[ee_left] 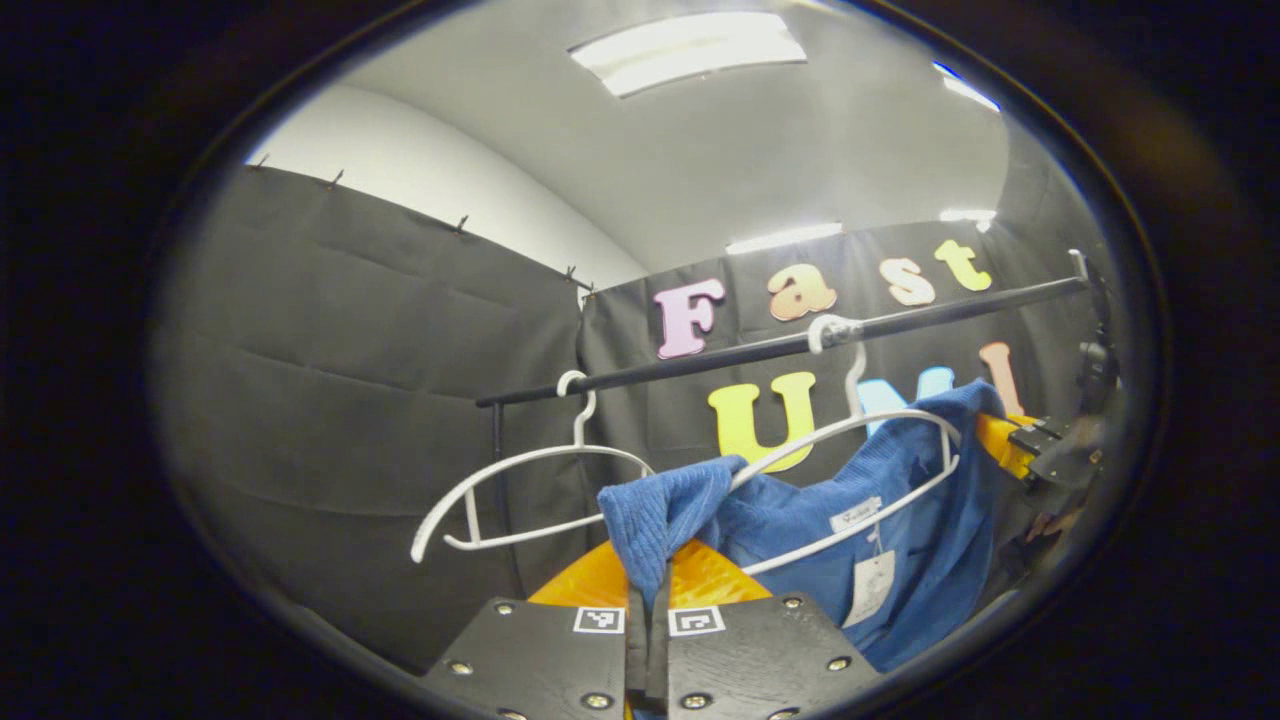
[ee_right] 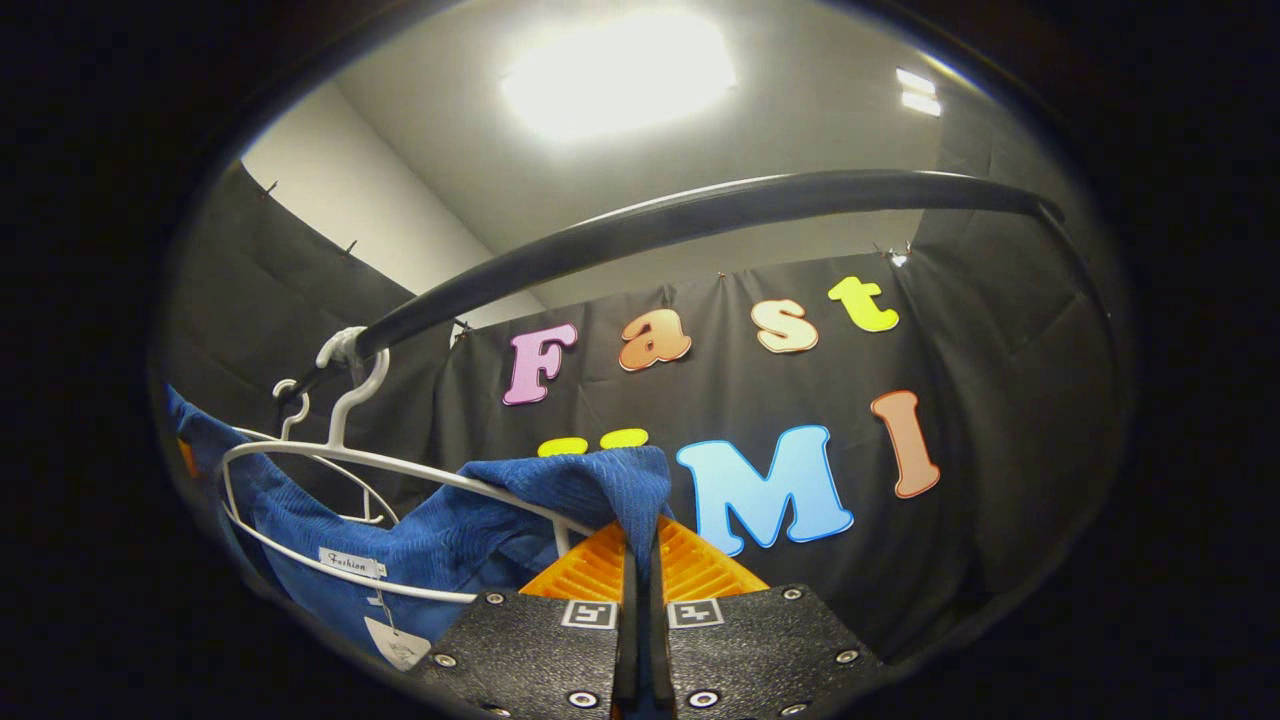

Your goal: Grasp the clothes on the hanger with both hands and then place them into the laundry hamper below.

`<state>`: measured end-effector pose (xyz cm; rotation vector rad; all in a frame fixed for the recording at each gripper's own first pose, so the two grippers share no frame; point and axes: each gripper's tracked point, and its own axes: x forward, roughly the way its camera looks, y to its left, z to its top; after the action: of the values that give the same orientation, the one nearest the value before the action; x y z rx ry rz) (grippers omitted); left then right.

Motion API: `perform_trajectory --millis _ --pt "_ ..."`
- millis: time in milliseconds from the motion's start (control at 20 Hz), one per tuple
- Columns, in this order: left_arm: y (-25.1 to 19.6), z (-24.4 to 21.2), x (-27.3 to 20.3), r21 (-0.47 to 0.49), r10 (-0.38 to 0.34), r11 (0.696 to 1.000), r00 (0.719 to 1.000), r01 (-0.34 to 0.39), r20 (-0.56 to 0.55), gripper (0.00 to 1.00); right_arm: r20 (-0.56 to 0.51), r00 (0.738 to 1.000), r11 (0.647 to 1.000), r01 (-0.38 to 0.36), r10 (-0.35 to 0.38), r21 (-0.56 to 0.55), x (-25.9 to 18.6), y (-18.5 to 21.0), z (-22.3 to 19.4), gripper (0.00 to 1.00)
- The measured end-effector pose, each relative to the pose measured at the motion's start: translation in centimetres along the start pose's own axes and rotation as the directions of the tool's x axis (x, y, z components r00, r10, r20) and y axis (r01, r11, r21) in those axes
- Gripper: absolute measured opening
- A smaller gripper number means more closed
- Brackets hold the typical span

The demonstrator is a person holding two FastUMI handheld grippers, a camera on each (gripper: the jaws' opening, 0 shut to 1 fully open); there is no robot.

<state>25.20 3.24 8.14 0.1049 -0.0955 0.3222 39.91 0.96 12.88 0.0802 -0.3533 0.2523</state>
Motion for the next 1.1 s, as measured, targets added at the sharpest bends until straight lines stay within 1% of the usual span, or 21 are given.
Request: perform_trajectory --millis 200,450,500,550,600,650,800,850,900,1050,1100 --pt "2.3 0.6 1.4 0.002 0.016 1.0 1.0 -0.016 0.002 0.06 0.01 1.0 1.0 0.009 -0.009 -0.024 0.6 -0.8 0.1 0.04" --pt "5.0 0.6 3.1 0.028 0.027 0.999 1.0 -0.027 0.003 0.05 0.004 1.0 0.999 0.02 -0.02 -0.05 0.7 -1.7 -0.2 0.04" --pt "5.5 0.7 3.5 0.032 0.03 0.999 1.0 -0.03 0.005 0.01 0.005 1.0 0.998 0.027 -0.026 -0.062 0.7 -2.0 -0.3 0.04" --pt "5.9 0.6 3.9 0.033 0.02 0.999 1.0 -0.02 0.001 0.05 0.005 0.999 0.997 0.033 -0.033 -0.073 0.7 -2.3 -0.3 0.04" --pt "6.3 0.4 4.6 0.032 0.011 0.999 1.0 -0.011 -0.001 0.01 0.009 0.999 0.995 0.043 -0.043 -0.086 0.8 -2.5 -0.3 0.04" --pt "6.4 0.2 5.1 0.035 0.003 0.999 1.0 -0.003 -0.002 0.05 0.011 0.998 0.993 0.055 -0.054 -0.1 1.1 -3.0 -0.4 0.04" --pt "6.3 -1.3 7.2 0.048 -0.026 0.998 1.0 0.027 -0.015 0.05 -0.002 0.997 0.99 0.075 -0.076 -0.118 2.2 -4.0 -1.5 0.04" --pt "5.9 -1.9 7.8 0.041 -0.044 0.998 0.999 0.045 -0.024 0.01 -0.019 0.997 0.99 0.078 -0.081 -0.121 2.4 -4.3 -2.3 0.04" --pt "5.5 -2.7 8.5 0.034 -0.061 0.997 0.997 0.062 -0.037 0.06 -0.032 0.996 0.988 0.084 -0.089 -0.132 2.9 -4.8 -3.1 0.04" --pt "4.5 -4.7 9.9 0.02 -0.098 0.995 0.992 0.1 -0.074 0.06 -0.083 0.992 0.984 0.087 -0.1 -0.153 3.7 -5.7 -5.7 0.04" --pt "4.3 -5.2 9.7 0.012 -0.109 0.994 0.991 0.11 -0.078 0.01 -0.099 0.99 0.984 0.086 -0.102 -0.156 3.6 -5.7 -6.4 0.04"
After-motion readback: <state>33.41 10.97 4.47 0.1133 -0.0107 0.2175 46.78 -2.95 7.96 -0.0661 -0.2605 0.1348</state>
